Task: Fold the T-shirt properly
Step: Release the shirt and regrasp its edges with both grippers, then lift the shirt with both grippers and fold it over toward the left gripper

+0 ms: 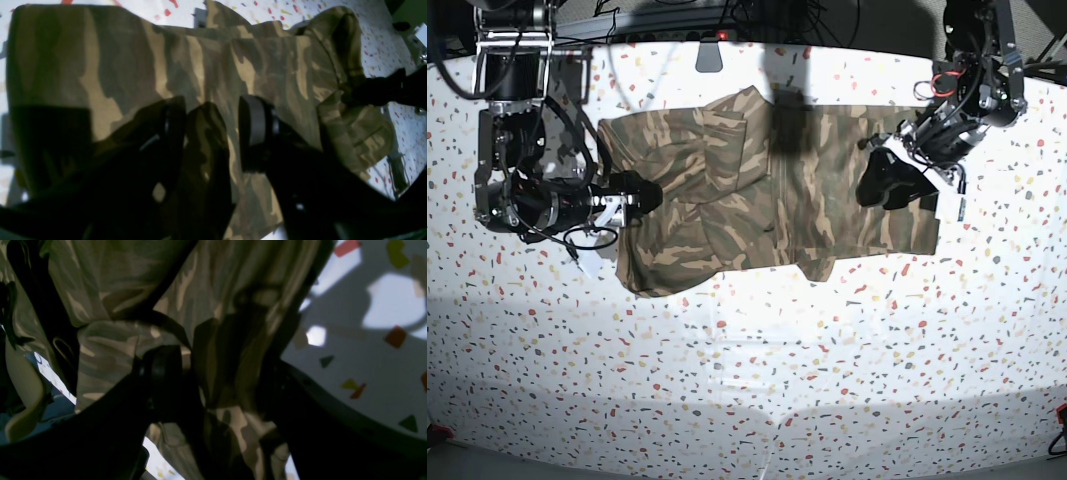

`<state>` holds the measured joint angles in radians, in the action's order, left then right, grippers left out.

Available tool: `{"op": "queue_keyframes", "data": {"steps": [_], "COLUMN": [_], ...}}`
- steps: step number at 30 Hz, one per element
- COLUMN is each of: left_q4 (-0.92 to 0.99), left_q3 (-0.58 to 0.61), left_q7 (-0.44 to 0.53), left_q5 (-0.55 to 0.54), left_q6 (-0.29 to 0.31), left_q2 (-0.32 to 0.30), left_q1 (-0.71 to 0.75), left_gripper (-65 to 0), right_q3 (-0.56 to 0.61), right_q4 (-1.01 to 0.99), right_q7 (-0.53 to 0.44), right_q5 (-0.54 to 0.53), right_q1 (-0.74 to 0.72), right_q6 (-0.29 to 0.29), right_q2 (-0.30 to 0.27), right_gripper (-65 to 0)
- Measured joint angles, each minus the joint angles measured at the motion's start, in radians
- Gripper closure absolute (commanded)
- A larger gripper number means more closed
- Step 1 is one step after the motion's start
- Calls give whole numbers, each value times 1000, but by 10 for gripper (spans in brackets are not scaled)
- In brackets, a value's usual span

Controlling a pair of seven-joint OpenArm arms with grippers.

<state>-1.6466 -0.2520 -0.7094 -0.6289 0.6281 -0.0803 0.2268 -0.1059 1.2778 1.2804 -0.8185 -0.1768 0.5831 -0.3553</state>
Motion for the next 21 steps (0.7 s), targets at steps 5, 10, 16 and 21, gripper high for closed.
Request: {"op": "queue_keyframes", "data": {"steps": [5, 10, 16, 21], "left_q4": [0, 0, 0, 0], "left_q3": [0, 0, 0, 0], "left_q7": [0, 0, -1, 0], "left_q5": [0, 0, 52, 120], "left_q6": [0, 0, 0, 0], "left_q2": [0, 0, 0, 0], "left_q1": [0, 0, -1, 0], "left_gripper": [-254, -254, -254, -254], "right_q3": [1, 2, 3, -52], "right_q4": [0, -4, -7, -7], "right_q7": [1, -8, -43, -1], "right_q5": [0, 4, 9, 16], "right_q1": [5, 10, -13, -84], "right_q6": [0, 5, 8, 8], "right_q2": [30, 37, -9, -81], "right_gripper": [-187, 0, 0, 0]}}
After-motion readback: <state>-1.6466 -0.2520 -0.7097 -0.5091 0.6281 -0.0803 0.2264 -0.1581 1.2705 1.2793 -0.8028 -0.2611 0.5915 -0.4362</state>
